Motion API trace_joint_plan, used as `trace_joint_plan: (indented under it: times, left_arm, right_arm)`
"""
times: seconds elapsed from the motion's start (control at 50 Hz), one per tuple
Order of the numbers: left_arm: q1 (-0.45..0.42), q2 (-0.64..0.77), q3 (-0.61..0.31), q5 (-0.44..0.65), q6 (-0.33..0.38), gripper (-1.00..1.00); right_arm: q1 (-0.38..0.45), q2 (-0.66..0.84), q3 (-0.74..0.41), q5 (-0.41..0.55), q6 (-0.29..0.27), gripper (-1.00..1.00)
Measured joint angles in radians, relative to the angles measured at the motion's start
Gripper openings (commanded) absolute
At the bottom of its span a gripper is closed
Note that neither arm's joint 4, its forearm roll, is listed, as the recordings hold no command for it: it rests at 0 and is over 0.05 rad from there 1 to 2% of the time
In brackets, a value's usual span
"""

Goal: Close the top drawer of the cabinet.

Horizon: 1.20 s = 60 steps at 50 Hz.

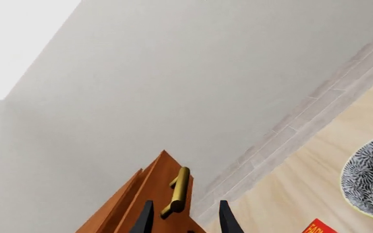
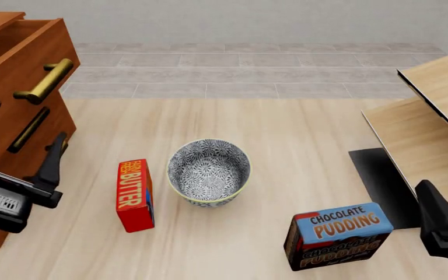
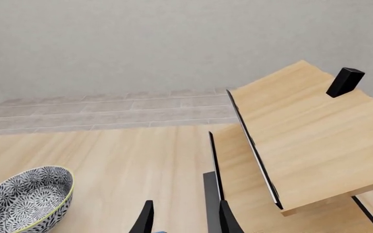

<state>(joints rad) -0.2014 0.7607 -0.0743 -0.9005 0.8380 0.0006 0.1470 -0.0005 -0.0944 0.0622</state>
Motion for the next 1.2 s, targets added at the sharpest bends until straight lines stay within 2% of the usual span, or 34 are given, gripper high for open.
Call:
trace_joint_plan:
  times: [0.18, 0.38, 0.84, 1.2]
  left_arm:
    - [0.015, 0.144, 0.003, -0.178, 0.108, 1.0]
    - [0.047, 0.245, -0.029, -0.266, 0.183, 1.0]
    - [0.103, 0.37, -0.121, -0.314, 0.294, 1.0]
    - [0.142, 0.428, -0.148, -0.319, 0.327, 1.0]
  right_arm:
    - [0.001, 0.022, 0.0, -0.017, -0.001, 1.0]
    - [-0.003, 0.055, 0.0, -0.044, -0.003, 1.0]
    - [-0.013, 0.166, 0.0, -0.148, -0.002, 1.0]
    - [-0.018, 0.171, 0.0, -0.155, 0.001, 1.0]
